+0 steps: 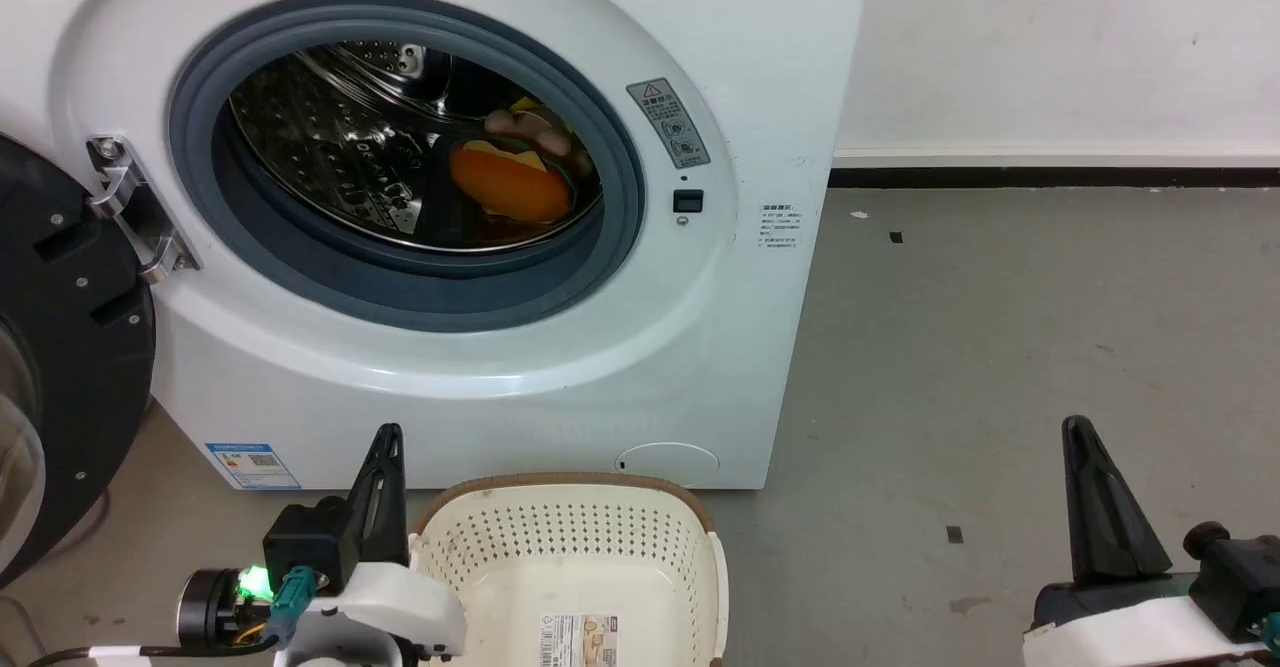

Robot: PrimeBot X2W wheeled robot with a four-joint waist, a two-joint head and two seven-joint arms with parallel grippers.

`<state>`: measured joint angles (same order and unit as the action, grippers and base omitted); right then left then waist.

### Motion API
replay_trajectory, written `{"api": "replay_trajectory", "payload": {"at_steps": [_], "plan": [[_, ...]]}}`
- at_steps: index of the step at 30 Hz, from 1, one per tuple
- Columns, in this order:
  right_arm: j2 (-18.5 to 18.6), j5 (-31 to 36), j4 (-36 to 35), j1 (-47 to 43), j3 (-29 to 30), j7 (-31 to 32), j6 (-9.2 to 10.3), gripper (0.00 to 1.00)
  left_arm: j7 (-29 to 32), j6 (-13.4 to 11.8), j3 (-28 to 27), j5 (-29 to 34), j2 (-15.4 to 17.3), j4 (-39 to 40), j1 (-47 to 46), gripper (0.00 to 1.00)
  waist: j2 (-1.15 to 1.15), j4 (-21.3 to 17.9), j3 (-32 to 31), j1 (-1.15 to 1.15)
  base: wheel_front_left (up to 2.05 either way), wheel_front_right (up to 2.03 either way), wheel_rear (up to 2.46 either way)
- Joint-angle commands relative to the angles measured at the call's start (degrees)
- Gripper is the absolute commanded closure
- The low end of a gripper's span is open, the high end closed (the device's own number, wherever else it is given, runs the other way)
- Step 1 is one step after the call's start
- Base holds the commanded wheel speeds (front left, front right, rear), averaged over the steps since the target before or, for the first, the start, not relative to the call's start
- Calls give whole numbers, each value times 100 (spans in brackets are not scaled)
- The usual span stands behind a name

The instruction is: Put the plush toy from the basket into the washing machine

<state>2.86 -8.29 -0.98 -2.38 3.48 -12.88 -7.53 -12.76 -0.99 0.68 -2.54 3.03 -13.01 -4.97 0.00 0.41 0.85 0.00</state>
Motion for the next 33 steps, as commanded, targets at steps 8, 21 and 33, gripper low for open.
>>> {"api": "replay_trajectory", "payload": {"at_steps": [8, 21, 33], "plan": [[0, 122, 18, 51, -40, 137, 1, 100, 132, 21, -18, 55, -3, 171, 107, 100, 0, -4, -8, 0, 0, 0, 0], [0, 216, 29, 76, -81, 290, 1, 100, 285, 31, -25, 81, -5, 321, 159, 100, 0, -9, -19, 0, 0, 0, 0], [1, 303, 39, 99, -119, 431, 2, 100, 425, 41, -31, 106, -6, 460, 206, 100, 0, -13, -28, 0, 0, 0, 0]]}}
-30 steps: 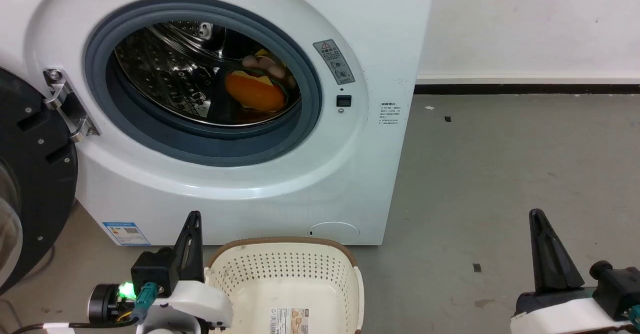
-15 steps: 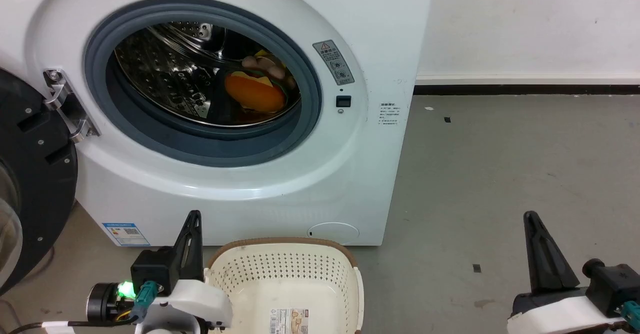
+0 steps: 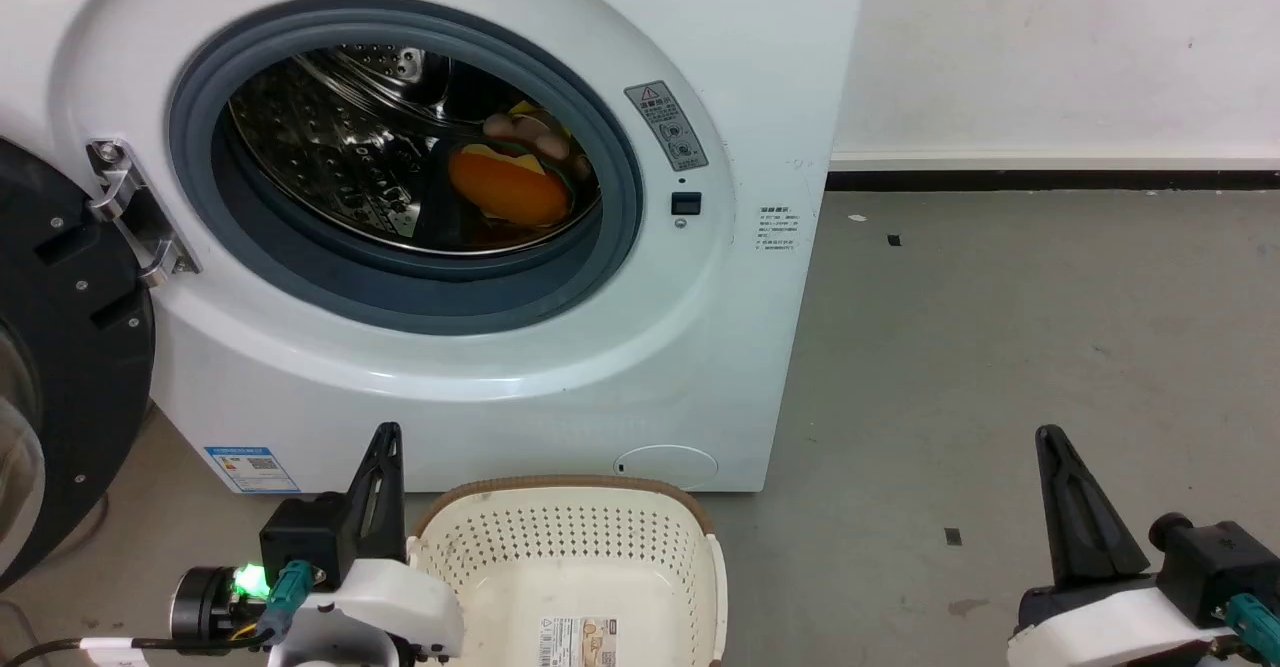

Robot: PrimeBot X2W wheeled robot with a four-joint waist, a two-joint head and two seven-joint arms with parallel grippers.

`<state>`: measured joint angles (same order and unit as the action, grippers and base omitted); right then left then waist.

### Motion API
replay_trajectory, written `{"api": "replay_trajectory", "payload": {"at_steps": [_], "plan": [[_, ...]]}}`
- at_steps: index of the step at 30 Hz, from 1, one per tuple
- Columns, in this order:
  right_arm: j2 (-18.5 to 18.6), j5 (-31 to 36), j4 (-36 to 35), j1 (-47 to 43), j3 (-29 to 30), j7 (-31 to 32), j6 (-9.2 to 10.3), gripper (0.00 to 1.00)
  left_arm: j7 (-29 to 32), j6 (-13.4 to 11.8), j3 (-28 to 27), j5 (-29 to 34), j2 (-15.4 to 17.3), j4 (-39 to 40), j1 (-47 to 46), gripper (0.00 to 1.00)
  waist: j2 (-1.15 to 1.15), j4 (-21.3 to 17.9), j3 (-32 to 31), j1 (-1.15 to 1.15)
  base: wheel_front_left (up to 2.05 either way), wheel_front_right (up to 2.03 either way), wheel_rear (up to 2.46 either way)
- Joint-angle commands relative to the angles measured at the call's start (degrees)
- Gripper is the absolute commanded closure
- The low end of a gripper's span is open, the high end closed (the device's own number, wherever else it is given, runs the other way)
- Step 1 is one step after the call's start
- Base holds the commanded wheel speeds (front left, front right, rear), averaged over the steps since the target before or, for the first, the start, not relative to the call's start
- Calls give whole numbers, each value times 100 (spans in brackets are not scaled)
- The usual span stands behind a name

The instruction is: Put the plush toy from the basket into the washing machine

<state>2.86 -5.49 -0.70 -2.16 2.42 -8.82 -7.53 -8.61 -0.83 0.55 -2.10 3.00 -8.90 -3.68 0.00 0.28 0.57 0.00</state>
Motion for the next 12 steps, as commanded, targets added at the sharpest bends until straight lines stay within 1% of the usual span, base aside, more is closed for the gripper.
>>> {"api": "replay_trajectory", "payload": {"at_steps": [1, 12], "plan": [[1, 30, 11, 79, -16, 36, 2, 100, 21, 25, -19, 64, -4, 60, 81, 100, 0, 0, -1, 0, 0, 0, 0], [1, 110, 20, 100, -51, 166, 2, 100, 150, 34, -25, 86, -5, 188, 125, 100, 0, -4, -9, 0, 0, 0, 0]]}}
